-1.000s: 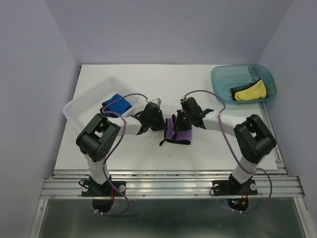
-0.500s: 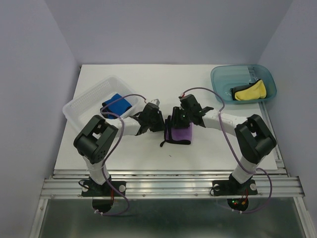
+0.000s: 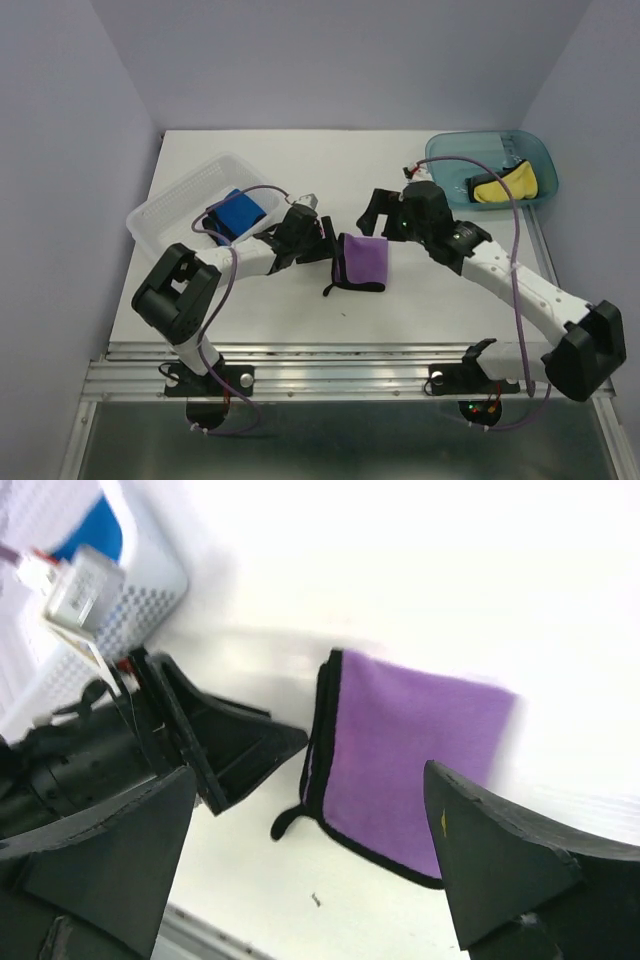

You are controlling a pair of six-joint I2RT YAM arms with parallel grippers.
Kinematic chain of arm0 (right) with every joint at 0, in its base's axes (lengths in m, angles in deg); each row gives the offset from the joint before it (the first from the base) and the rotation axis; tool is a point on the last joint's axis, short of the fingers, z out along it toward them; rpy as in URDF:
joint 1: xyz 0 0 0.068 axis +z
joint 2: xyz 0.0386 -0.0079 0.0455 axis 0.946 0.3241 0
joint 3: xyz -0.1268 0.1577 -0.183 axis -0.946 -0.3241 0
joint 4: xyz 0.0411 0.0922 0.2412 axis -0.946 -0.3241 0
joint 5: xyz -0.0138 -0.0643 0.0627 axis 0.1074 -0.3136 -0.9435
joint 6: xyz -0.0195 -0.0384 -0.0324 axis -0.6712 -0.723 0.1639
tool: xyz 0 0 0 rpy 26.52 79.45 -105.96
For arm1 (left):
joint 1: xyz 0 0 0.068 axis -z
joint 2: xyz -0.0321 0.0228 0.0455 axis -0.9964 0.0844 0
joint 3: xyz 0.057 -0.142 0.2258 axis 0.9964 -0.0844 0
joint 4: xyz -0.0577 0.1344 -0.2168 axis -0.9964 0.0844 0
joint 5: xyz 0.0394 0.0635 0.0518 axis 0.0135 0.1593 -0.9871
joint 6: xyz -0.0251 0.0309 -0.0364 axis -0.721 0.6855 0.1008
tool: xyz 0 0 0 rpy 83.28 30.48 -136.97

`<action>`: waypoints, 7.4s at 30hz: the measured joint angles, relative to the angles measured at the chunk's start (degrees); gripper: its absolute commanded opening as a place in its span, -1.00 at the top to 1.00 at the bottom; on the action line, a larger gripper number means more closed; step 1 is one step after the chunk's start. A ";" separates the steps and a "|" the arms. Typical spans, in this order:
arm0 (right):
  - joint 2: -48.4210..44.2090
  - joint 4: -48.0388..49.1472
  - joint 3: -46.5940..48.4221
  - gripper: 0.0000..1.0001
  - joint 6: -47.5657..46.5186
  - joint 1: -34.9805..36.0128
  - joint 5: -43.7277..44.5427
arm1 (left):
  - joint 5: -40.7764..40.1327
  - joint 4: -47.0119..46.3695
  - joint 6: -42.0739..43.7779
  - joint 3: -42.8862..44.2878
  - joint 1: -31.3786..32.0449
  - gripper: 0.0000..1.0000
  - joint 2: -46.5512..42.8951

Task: Fold and stack the towels
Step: Neatly place the folded towel into the bin

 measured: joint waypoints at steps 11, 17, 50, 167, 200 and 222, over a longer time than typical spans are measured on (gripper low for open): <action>-16.09 -5.75 -7.61 -1.00 -0.83 -0.02 16.39 | -0.15 1.64 1.81 6.34 2.40 -0.69 4.68; -16.26 -7.39 -8.13 -1.00 -1.07 -0.02 17.62 | -3.13 4.98 2.75 11.82 3.72 -0.47 10.97; -20.96 -6.78 -12.94 -1.00 -2.86 -0.02 22.27 | -27.21 17.35 5.31 24.50 10.91 1.00 18.97; -21.38 -3.28 -16.44 -1.00 -4.28 -0.02 24.61 | -25.07 15.96 -5.49 12.74 -28.65 1.00 -13.77; -20.17 -3.30 -16.44 -1.00 -4.28 -0.02 24.63 | -18.34 17.00 -10.64 17.46 -28.87 1.00 -7.50; -17.68 -2.82 -16.44 -1.00 -4.28 -0.02 23.52 | -18.91 15.69 -10.60 10.10 -34.32 1.00 -2.60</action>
